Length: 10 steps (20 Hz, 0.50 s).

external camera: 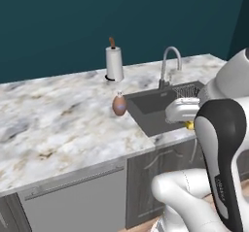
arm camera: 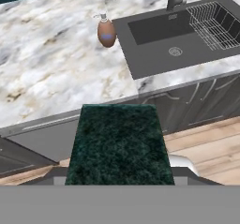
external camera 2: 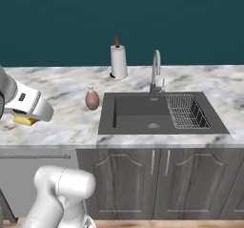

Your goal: Locate and retrieve the soap dispenser and sponge from the cabinet. Place them next to the sink.

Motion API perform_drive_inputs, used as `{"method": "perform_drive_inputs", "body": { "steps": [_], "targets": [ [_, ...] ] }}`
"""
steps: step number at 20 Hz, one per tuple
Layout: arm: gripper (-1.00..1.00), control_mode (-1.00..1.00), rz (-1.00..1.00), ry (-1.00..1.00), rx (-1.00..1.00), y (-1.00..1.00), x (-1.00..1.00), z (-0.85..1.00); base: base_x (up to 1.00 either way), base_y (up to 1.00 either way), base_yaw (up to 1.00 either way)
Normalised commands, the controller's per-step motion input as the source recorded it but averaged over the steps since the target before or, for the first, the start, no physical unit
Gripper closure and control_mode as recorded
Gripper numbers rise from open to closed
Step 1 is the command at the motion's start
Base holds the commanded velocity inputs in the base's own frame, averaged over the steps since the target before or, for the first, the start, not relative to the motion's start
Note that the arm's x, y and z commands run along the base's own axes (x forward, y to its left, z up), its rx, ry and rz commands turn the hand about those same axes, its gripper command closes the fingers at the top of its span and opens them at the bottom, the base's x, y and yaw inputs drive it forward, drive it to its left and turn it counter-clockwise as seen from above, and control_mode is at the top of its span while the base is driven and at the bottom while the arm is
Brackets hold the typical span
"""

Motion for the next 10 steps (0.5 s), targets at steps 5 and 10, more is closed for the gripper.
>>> {"method": "perform_drive_inputs", "body": {
  "steps": [5,10],
  "targets": [
    [1.00,1.00,0.00,0.00,0.00,0.00,0.00,0.00,0.52,0.13,0.01],
    [1.00,1.00,0.00,0.00,0.00,0.00,0.00,0.00,0.51,0.12,0.01]
  ]
}}
